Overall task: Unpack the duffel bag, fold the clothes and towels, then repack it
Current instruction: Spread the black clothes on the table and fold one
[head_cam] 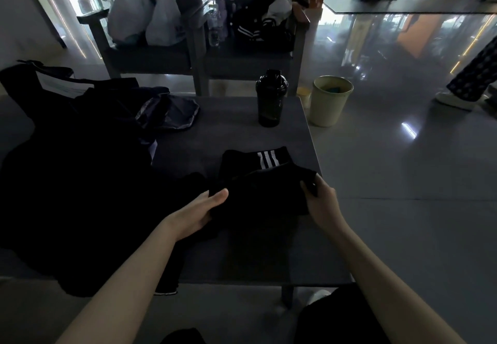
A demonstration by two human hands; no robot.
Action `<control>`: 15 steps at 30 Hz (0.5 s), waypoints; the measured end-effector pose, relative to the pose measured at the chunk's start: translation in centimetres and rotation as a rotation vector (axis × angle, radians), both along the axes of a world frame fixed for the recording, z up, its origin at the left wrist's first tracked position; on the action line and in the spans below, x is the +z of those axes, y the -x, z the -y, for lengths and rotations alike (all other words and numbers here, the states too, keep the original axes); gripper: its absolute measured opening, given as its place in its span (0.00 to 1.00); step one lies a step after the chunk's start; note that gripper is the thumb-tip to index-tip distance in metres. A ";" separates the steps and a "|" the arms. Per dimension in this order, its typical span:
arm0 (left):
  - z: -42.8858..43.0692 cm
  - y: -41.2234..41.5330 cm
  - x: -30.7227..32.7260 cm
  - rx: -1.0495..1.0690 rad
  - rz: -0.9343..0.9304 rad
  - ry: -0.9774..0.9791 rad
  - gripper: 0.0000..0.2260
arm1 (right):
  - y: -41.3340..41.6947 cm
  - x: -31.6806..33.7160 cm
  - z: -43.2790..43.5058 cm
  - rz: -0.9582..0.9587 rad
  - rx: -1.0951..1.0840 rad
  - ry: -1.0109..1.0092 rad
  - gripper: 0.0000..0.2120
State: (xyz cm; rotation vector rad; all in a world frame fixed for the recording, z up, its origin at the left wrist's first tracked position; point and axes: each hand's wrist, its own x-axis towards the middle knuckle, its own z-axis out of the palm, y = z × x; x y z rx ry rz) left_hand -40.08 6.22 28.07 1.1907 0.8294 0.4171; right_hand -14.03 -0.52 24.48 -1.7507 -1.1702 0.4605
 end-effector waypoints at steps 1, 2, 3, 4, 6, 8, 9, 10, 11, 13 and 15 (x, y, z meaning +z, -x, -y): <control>-0.2 0.2 -0.4 -0.003 0.013 0.001 0.34 | 0.1 0.2 -0.6 0.014 -0.018 -0.020 0.07; -0.3 0.2 -0.6 -0.003 -0.015 -0.016 0.34 | 0.1 0.3 -1.1 0.017 -0.039 -0.034 0.07; -0.5 0.0 -0.7 0.005 -0.080 -0.068 0.31 | 0.2 0.5 -1.7 0.015 -0.057 -0.038 0.07; -0.7 -0.4 -0.7 0.037 -0.150 -0.136 0.25 | 0.3 0.6 -2.3 0.011 -0.069 -0.030 0.07; -1.2 -1.8 -0.5 0.165 -0.185 -0.220 0.16 | 0.5 0.6 -3.4 -0.018 -0.074 -0.001 0.07; -1.8 -3.0 -0.7 0.259 -0.167 -0.268 0.13 | 0.5 0.7 -4.2 -0.084 -0.092 0.008 0.06; -2.2 -3.4 -1.0 0.280 -0.183 -0.311 0.13 | 0.4 0.9 -4.5 -0.125 -0.103 0.006 0.05; -2.5 -3.7 -1.2 0.281 -0.209 -0.368 0.13 | 0.3 1.2 -4.8 -0.168 -0.107 0.004 0.05; -2.7 -4.0 -1.6 0.278 -0.233 -0.423 0.13 | 0.3 1.4 -4.9 -0.222 -0.099 0.003 0.03; -3.0 -4.5 -2.1 0.288 -0.272 -0.517 0.14 | 0.3 1.5 -4.7 -0.333 -0.055 0.012 0.08; -3.2 -5.0 -2.4 0.305 -0.307 -0.586 0.15 | 0.2 1.2 -4.4 -0.330 -0.040 0.013 0.17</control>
